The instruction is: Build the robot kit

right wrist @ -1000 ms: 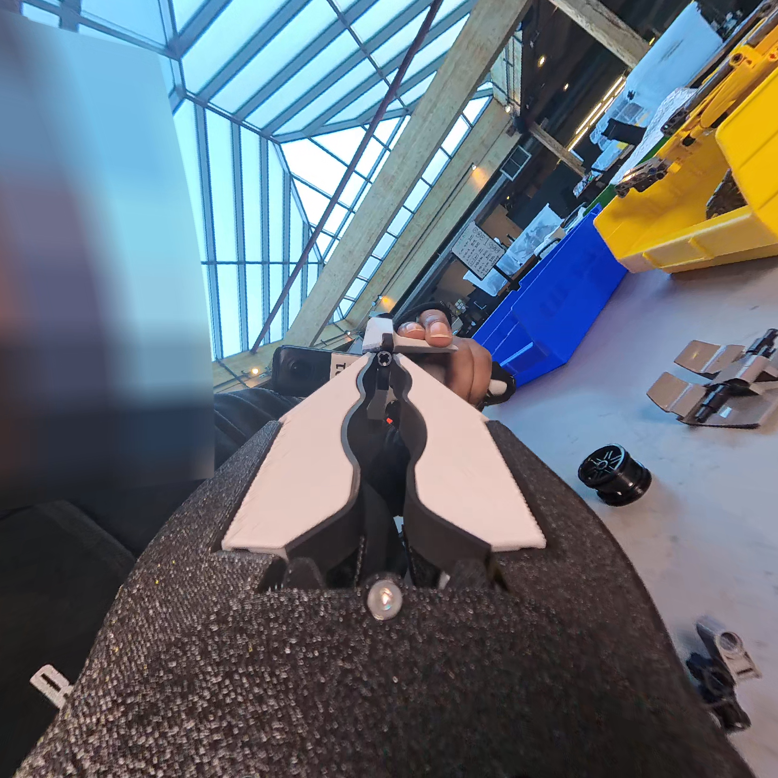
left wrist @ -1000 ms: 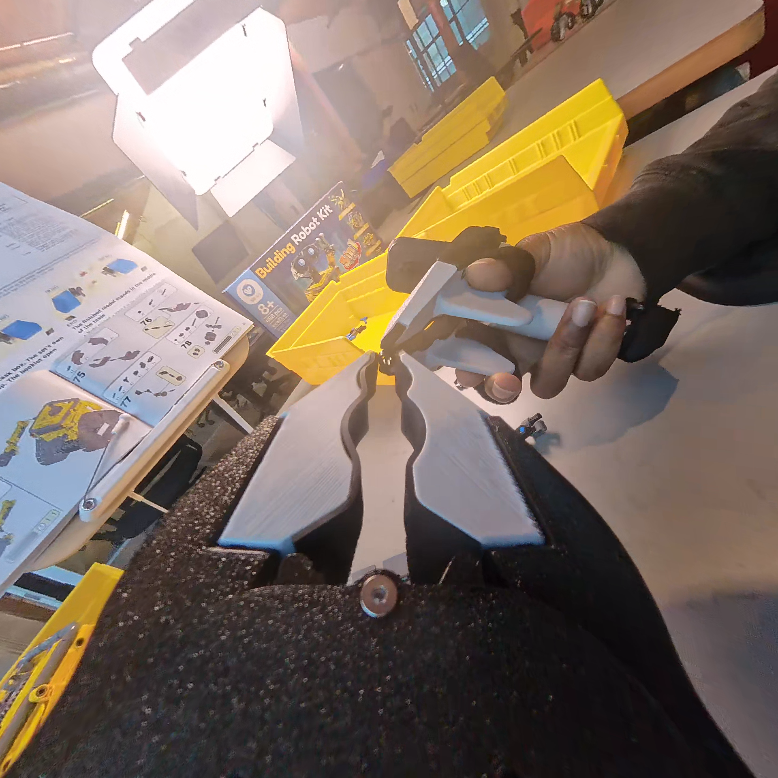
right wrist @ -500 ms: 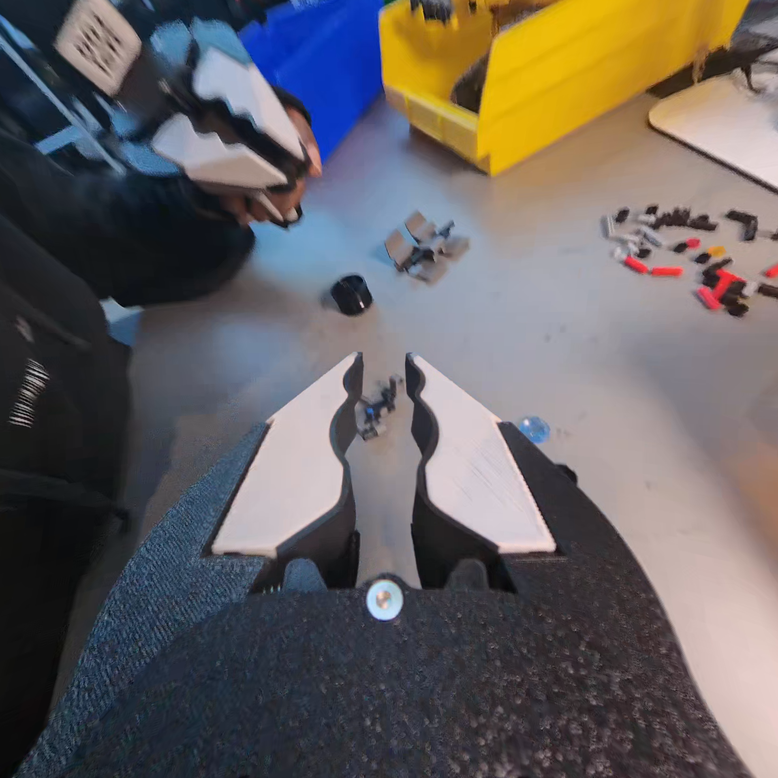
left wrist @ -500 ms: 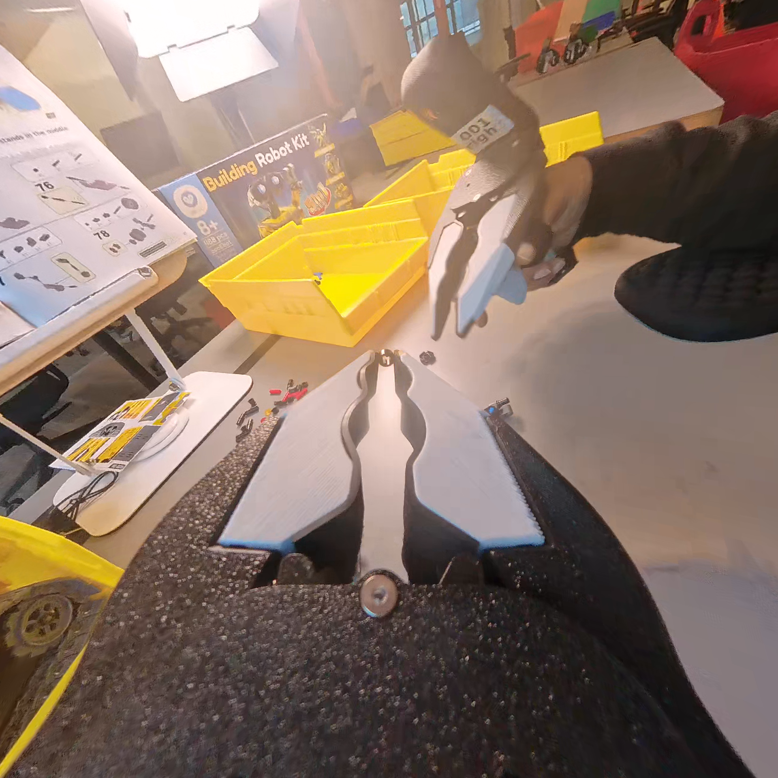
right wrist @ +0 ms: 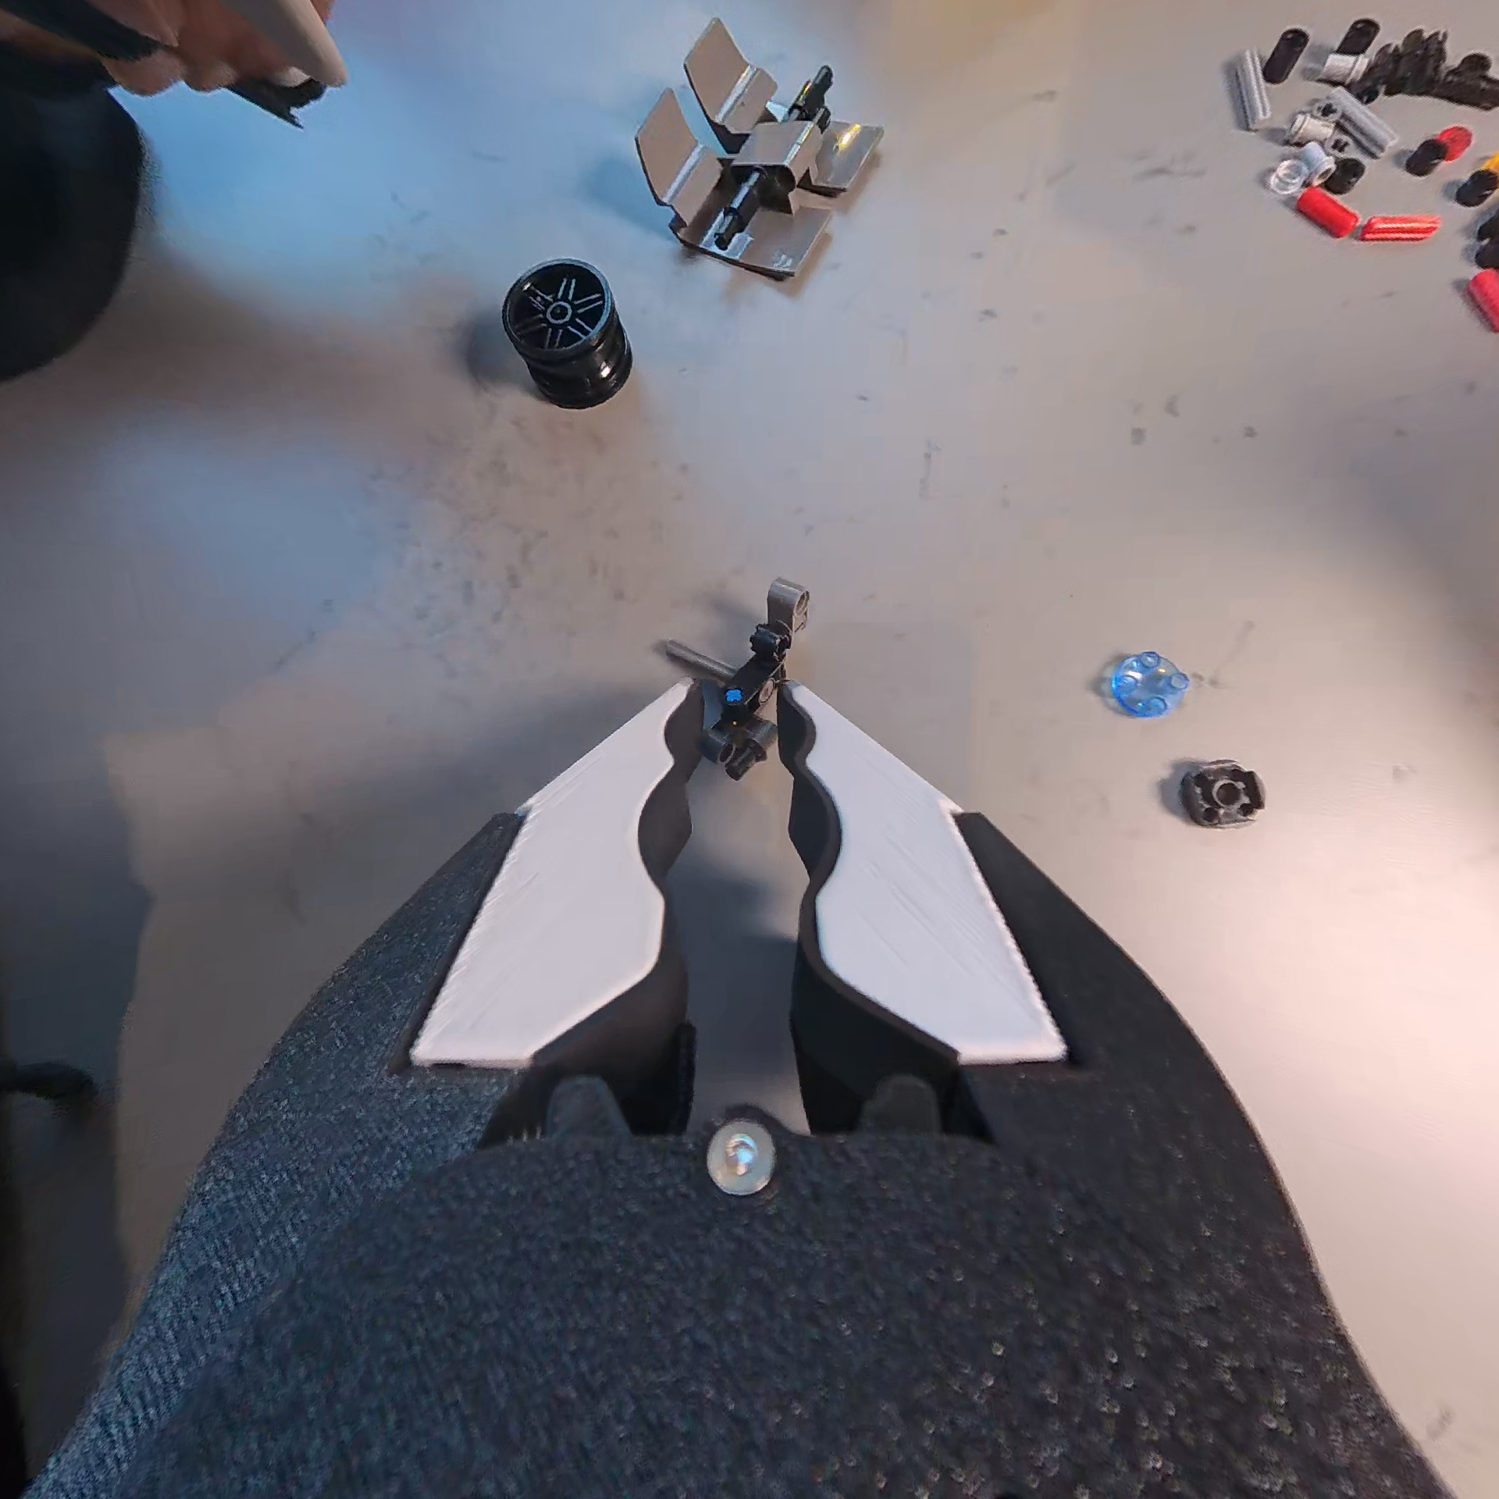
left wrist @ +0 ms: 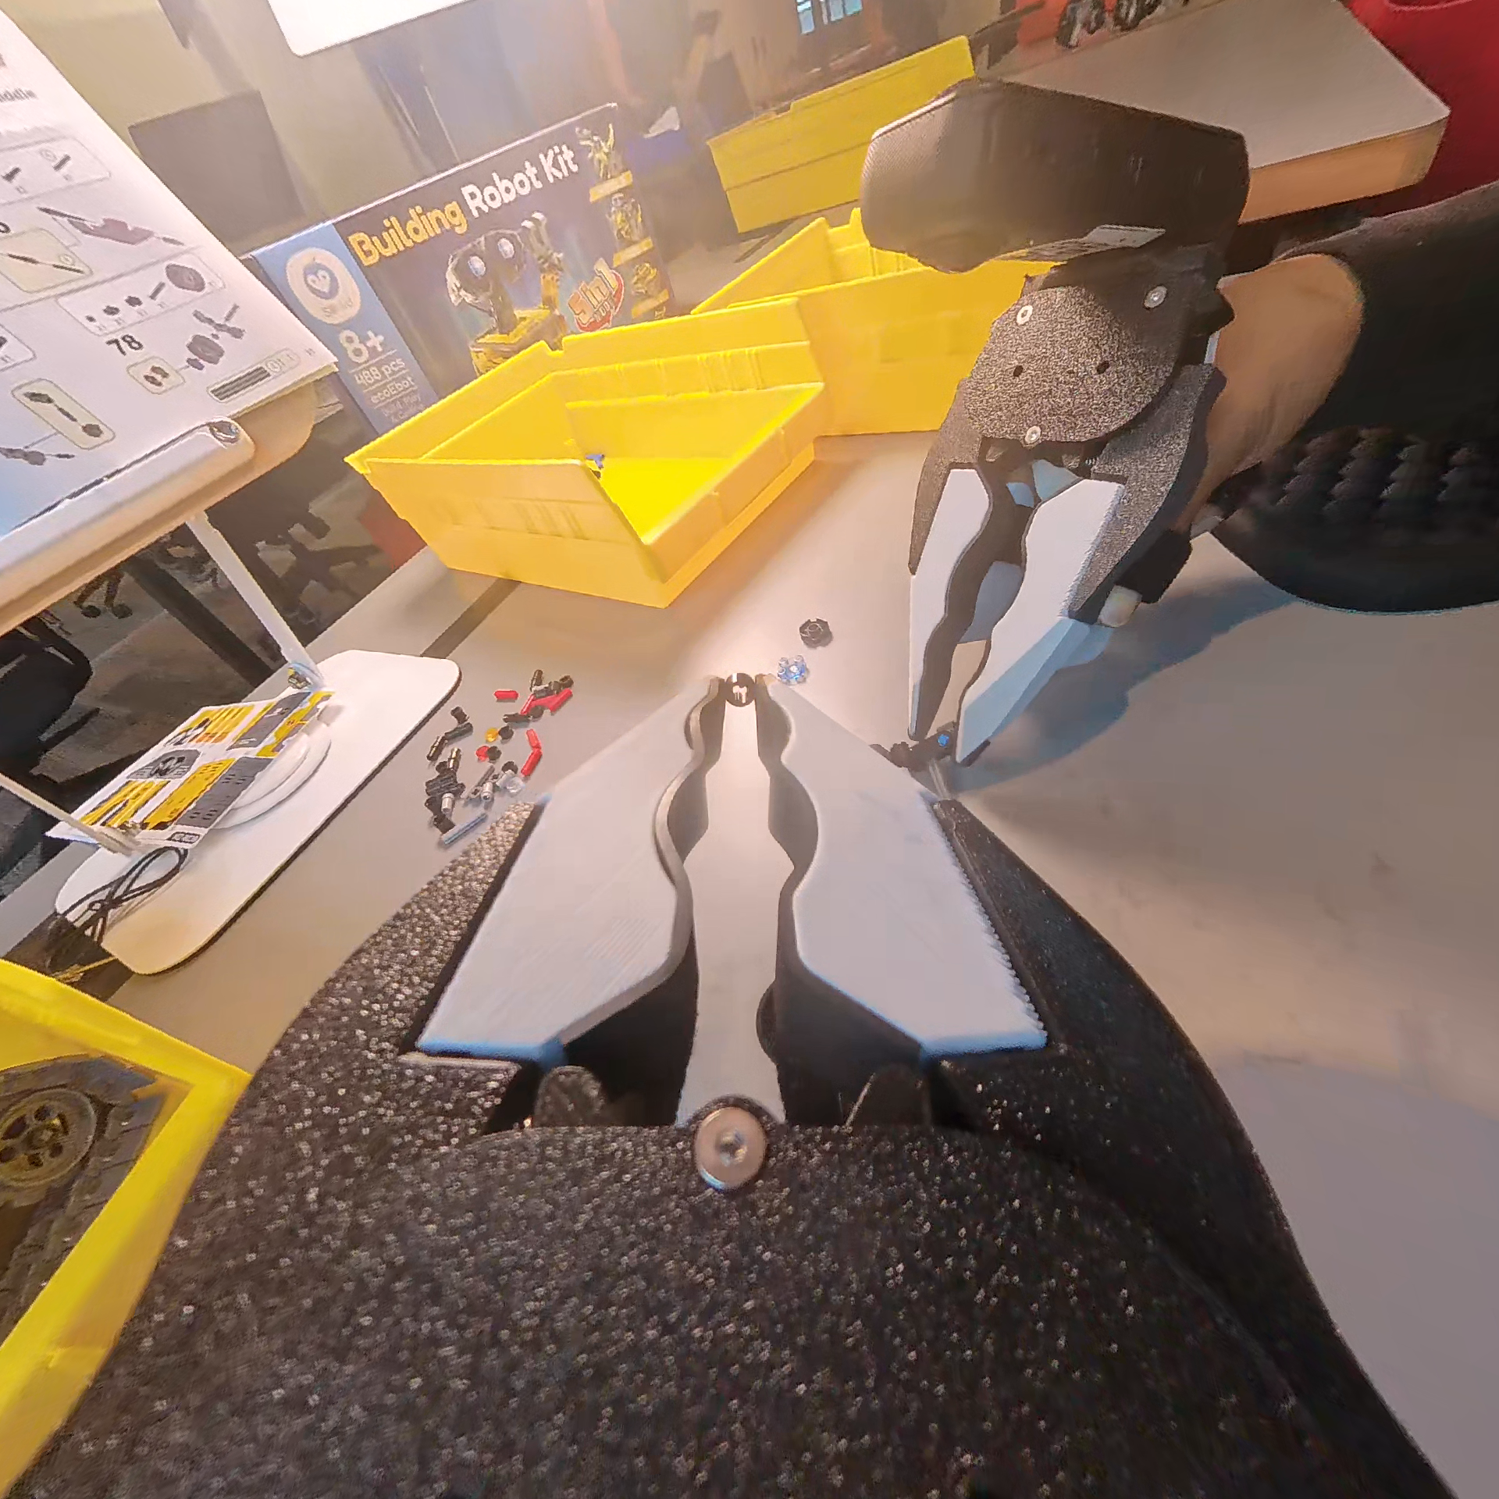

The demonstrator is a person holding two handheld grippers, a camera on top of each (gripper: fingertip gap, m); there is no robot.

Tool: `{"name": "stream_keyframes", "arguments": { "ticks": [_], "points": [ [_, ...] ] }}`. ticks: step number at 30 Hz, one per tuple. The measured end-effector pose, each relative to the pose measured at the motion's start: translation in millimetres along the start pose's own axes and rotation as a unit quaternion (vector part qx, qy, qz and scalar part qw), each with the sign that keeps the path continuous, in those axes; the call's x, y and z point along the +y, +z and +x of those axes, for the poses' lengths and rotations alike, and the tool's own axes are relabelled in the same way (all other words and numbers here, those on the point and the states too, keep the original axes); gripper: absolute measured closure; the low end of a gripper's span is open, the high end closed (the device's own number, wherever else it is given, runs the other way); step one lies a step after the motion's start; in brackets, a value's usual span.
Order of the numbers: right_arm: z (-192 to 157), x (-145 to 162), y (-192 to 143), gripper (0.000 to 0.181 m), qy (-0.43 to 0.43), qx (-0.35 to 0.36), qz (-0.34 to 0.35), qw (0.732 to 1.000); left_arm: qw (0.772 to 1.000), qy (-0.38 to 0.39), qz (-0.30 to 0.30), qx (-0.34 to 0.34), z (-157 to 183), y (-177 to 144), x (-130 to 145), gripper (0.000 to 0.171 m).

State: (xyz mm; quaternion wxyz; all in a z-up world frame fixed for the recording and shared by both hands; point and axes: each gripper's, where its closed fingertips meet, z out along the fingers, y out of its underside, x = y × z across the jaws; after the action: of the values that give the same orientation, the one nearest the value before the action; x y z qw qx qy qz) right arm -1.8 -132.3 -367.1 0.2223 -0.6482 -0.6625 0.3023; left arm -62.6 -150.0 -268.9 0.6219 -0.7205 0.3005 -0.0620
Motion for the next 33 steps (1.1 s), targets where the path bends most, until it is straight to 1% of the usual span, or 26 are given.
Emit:
{"name": "stream_keyframes", "arguments": {
  "ticks": [6,9,11,12,16,19,21,25,33],
  "points": [
    [1,-2,5,0.172,-0.015,0.007,0.003,1.0,1.0,-0.002,-0.006,0.005,3,1,3,0.165],
    [1,-7,4,0.173,-0.025,0.004,0.027,0.999,1.0,-0.008,-0.009,0.006,3,2,5,0.165],
    [1,-17,-1,0.173,-0.022,-0.007,0.073,0.997,1.0,-0.012,-0.009,0.007,2,2,6,0.165],
    [2,-26,-6,0.173,-0.014,-0.016,0.106,0.994,1.0,-0.014,-0.006,0.006,2,2,5,0.165],
    [13,-61,-36,0.173,0.048,-0.04,0.243,0.968,0.999,-0.025,0.022,0.008,5,1,-5,0.165],
    [13,-76,-47,0.174,0.083,-0.055,0.291,0.952,0.999,-0.001,0.047,-0.01,7,1,-14,0.165],
    [7,-83,-49,0.174,0.081,-0.053,0.303,0.948,0.998,0.023,0.053,-0.022,10,3,-18,0.165],
    [5,-91,-49,0.173,0.064,-0.017,0.306,0.95,0.995,0.072,0.046,-0.044,15,6,-20,0.165],
    [-2,-100,-53,0.173,0.062,0.001,0.32,0.945,0.99,0.113,0.04,-0.079,14,10,-21,0.165]
  ]
}}
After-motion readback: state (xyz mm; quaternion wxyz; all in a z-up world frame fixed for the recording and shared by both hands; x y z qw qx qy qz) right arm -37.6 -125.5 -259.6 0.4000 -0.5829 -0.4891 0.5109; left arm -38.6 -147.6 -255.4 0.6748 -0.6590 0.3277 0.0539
